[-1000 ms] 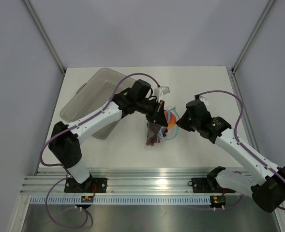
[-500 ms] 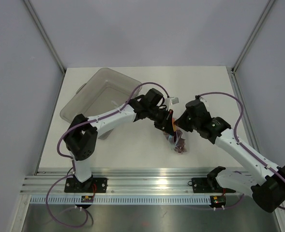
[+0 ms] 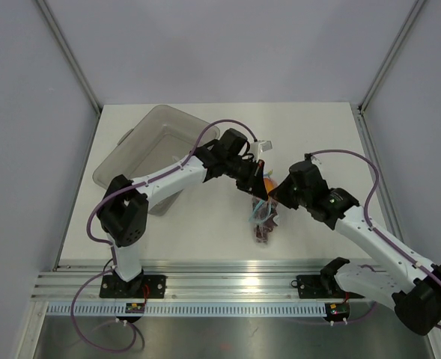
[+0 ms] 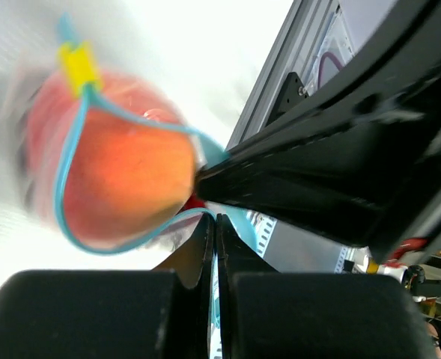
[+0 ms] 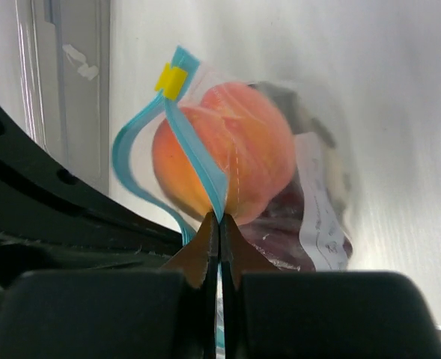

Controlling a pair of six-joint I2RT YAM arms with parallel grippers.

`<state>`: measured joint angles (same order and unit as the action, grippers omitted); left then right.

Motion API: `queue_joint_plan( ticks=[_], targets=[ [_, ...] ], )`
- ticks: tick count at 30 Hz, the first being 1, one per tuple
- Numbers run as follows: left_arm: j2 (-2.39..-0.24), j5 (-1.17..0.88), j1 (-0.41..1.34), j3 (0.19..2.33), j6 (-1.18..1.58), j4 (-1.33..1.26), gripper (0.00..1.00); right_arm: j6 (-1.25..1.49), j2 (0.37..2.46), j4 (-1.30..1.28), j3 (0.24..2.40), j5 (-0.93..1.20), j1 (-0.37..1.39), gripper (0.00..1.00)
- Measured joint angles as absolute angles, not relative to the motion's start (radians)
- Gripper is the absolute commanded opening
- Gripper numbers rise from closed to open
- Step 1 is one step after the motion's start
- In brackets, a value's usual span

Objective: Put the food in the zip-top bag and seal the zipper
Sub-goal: Adjust the zipper food storage bag at the center of the board.

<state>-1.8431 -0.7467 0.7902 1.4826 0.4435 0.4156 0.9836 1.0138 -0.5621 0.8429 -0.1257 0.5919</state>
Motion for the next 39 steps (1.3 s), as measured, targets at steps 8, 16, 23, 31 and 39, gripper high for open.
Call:
queue_joint_plan(
  ticks=[8, 16, 23, 31, 39],
  targets=[
    [-1.843, -0.774, 0.788, 1.486, 0.451, 0.428, 0.0, 1.005, 1.078, -0.511, 0.832, -0.137, 0.611, 0.0],
    [-1.843, -0.794, 0.778, 1.486, 0.432, 0.428, 0.0, 1.025, 1.049, -0.513, 0.827, -0.14, 0.617, 0.0],
    [-1.843, -0.804, 0.765, 1.486, 0.389, 0.454, 0.0, 1.038, 1.008, -0.517, 0.81, -0.141, 0.621, 0.0],
    [-1.854, -0.804, 0.73, 1.557, 0.334, 0.538, 0.0, 1.076, 1.003, -0.467, 0.769, -0.14, 0.622, 0.0],
    [-1.901, -0.796, 0.697, 1.674, 0.27, 0.607, 0.0, 1.124, 1.003, -0.425, 0.751, -0.143, 0.624, 0.0]
  ],
)
